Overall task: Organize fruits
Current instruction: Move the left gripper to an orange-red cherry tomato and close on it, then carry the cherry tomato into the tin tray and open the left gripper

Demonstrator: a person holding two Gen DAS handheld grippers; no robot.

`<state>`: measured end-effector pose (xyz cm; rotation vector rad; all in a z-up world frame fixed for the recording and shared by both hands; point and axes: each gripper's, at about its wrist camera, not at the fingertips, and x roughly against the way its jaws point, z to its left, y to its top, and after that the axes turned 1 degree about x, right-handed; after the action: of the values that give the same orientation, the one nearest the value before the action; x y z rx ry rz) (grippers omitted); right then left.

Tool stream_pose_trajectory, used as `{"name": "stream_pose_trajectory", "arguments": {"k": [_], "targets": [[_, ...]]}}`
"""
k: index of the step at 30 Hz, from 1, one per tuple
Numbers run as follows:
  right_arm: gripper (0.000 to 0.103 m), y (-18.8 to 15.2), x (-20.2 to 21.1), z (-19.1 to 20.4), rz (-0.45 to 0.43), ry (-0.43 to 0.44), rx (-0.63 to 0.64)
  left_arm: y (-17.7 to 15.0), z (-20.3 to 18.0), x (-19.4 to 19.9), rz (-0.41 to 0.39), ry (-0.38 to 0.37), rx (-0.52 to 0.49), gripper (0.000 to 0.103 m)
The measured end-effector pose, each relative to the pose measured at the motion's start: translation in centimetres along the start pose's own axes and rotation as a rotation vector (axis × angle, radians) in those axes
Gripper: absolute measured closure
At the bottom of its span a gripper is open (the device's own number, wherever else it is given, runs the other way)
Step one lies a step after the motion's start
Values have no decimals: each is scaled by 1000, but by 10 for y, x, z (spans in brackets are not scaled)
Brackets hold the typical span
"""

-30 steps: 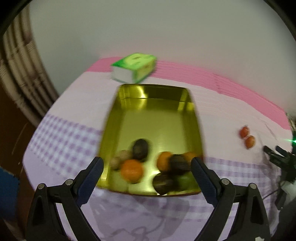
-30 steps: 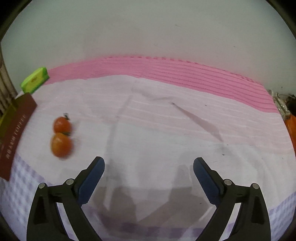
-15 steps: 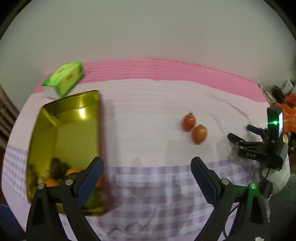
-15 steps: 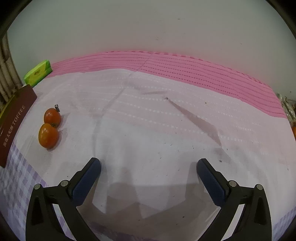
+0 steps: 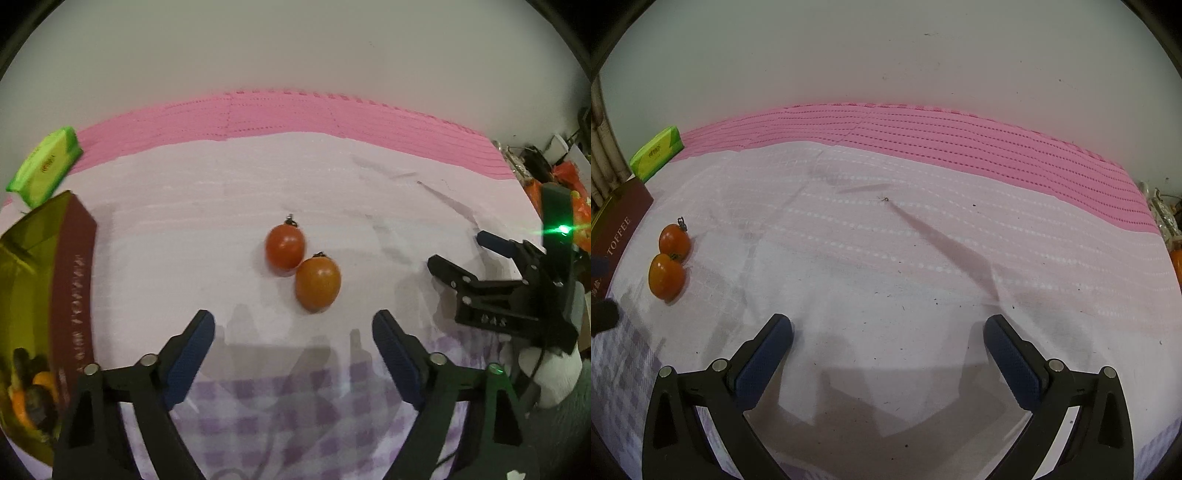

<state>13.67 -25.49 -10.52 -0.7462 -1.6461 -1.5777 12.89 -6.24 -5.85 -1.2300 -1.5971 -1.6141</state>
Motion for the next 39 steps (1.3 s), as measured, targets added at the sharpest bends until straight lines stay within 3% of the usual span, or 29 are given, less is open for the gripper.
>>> {"name": "stream_pose_trajectory", "arguments": {"k": [6, 22, 39], "targets": [[0, 0, 0, 0, 0, 0, 0, 8, -4, -15, 15, -25, 36, 50], [0, 1, -1, 0, 1, -1, 0, 22, -7, -31, 33, -20, 19, 74], [0, 1, 0, 0, 2, -2, -1, -4, 8, 0, 35, -25, 4, 75]]}}
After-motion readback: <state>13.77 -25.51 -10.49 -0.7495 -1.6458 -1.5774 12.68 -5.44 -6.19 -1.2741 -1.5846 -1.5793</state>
